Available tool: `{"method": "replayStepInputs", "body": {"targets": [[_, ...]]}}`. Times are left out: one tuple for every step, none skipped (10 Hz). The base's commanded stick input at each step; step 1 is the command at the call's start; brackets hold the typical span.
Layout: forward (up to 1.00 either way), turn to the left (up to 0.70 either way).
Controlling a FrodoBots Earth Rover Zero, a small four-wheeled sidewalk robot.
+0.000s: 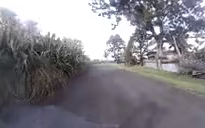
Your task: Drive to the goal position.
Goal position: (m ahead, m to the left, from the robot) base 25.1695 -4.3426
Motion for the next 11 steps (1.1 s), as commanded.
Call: {"method": "replayStepInputs", "body": {"targets": [[0.85, 0.0], [0.85, 0.0], [0.85, 0.0], [0.85, 0.0], [0.85, 0.0], [0.85, 0.0], [0.85, 0.0], [0.85, 0.0], [0.85, 0.0], [0.85, 0.0], [0.85, 0.0]]}}
